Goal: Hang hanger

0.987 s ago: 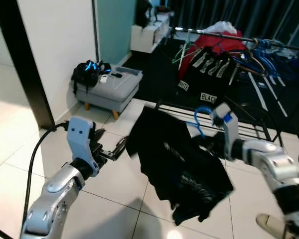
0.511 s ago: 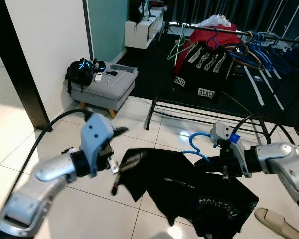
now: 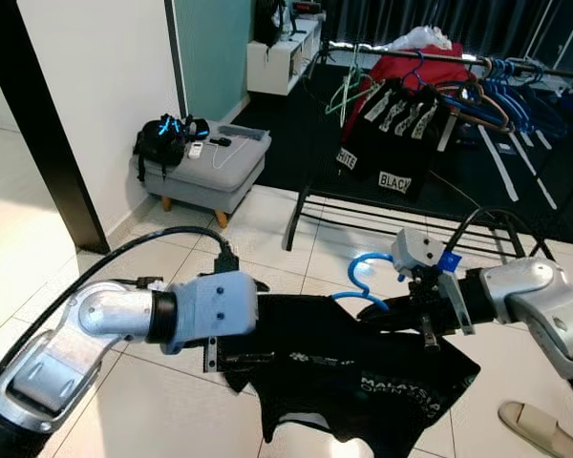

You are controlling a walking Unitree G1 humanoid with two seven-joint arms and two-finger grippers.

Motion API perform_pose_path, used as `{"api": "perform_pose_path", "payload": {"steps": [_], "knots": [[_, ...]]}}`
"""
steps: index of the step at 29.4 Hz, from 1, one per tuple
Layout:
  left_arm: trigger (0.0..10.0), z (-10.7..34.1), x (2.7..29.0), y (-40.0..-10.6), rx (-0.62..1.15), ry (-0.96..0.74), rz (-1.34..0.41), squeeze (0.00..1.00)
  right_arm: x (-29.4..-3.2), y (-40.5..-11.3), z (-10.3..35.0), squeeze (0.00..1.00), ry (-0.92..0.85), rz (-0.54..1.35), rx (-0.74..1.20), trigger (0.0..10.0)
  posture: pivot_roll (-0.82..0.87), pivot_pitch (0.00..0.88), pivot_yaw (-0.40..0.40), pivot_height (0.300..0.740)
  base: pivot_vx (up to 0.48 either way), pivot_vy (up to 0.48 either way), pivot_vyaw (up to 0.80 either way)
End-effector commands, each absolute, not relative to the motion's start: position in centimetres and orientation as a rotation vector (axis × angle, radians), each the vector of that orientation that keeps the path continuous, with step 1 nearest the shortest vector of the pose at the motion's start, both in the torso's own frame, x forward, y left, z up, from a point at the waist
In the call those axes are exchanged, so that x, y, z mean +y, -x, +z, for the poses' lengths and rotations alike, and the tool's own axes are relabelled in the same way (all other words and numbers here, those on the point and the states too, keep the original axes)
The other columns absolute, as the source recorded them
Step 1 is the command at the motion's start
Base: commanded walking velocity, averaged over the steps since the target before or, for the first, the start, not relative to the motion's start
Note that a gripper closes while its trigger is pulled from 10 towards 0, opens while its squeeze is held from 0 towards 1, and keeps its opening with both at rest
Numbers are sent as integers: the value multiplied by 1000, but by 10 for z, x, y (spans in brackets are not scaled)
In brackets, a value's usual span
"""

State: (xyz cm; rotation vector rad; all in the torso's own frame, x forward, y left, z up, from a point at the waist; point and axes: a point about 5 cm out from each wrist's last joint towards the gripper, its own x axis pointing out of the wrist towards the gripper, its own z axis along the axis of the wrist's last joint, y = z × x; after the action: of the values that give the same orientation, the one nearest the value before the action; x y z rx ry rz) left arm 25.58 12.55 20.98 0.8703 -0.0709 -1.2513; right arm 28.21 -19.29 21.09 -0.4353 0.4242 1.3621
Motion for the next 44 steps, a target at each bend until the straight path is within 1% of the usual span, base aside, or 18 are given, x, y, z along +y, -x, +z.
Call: {"api": "perform_pose_path", "payload": {"steps": [1, 2, 4, 11, 13, 14, 16, 18, 22, 31, 34, 35, 37, 38, 39, 41, 42, 44], "knots": [[10000, 208, 129, -263, -43, -938, -1206, 0, -185, -277, 224, 0, 428, 1434, 371, 10000, -20, 6, -28, 740, 0, 0, 0], [10000, 211, 130, -268, -40, -938, -1156, 0, -182, -274, 227, 0, 427, 1466, 364, 10000, -20, 6, -28, 740, 0, 0, 0], [10000, 213, 130, -271, -40, -934, -1126, 0, -181, -273, 228, 0, 427, 1484, 362, 10000, -20, 6, -28, 740, 0, 0, 0], [10000, 214, 132, -271, -21, -939, -1118, 0, -177, -272, 230, 0, 419, 1502, 346, 10000, -14, 5, -31, 740, 0, 0, 0], [10000, 212, 133, -269, 1, -944, -1139, 0, -175, -272, 233, 0, 410, 1510, 327, 10000, -14, 5, -31, 740, 0, 0, 0], [0, 207, 133, -261, 52, -935, -1209, 0, -172, -274, 237, 0, 413, 1507, 306, 10000, -15, 5, -32, 740, 0, 0, 0], [0, 207, 133, -261, 52, -935, -1209, 0, -172, -274, 237, 0, 413, 1507, 306, 10000, -15, 5, -32, 740, 0, 0, 0], [0, 203, 134, -254, 93, -940, -1301, 0, -173, -275, 237, 0, 427, 1490, 312, 10000, -17, 7, -34, 740, 0, 0, 0], [0, 202, 136, -252, 116, -949, -1330, 0, -173, -276, 236, 0, 439, 1471, 321, 10000, -15, 7, -35, 740, 0, 0, 0], [0, 203, 135, -252, 110, -951, -1330, 0, -173, -279, 233, 0, 455, 1445, 334, 10000, -13, 9, -35, 740, 0, 0, 0], [0, 210, 135, -255, 73, -940, -1307, 0, -174, -289, 233, 12, 438, 1365, 319, 10000, -13, 9, -36, 740, 0, 0, 0], [0, 213, 135, -257, 58, -937, -1294, 0, -174, -292, 234, 396, 429, 1347, 306, 10000, -13, 9, -36, 740, 0, 0, 0], [0, 213, 135, -257, 58, -937, -1294, 0, -174, -292, 234, 396, 429, 1347, 306, 10000, -13, 9, -36, 740, 0, 0, 0], [0, 217, 137, -260, 35, -932, -1272, 0, -173, -293, 236, 1000, 407, 1344, 285, 10000, -10, 6, -35, 740, 0, 0, 0], [0, 217, 137, -260, 35, -932, -1272, 0, -173, -293, 236, 1000, 407, 1344, 285, 10000, -10, 6, -35, 740, 0, 0, 0], [0, 230, 142, -271, -56, -938, -1189, 0, -172, -296, 242, 1000, 344, 1322, 226, 10000, -6, 5, -35, 740, 0, 0, 0], [0, 230, 142, -271, -56, -938, -1189, 0, -172, -296, 242, 1000, 344, 1322, 226, 10000, -6, 5, -35, 740, 0, 0, 0], [0, 245, 149, -281, -169, -966, -1081, 0, -182, -297, 247, 1000, 276, 1270, 186, 10000, -6, 4, -35, 740, 0, 0, 0]]}}
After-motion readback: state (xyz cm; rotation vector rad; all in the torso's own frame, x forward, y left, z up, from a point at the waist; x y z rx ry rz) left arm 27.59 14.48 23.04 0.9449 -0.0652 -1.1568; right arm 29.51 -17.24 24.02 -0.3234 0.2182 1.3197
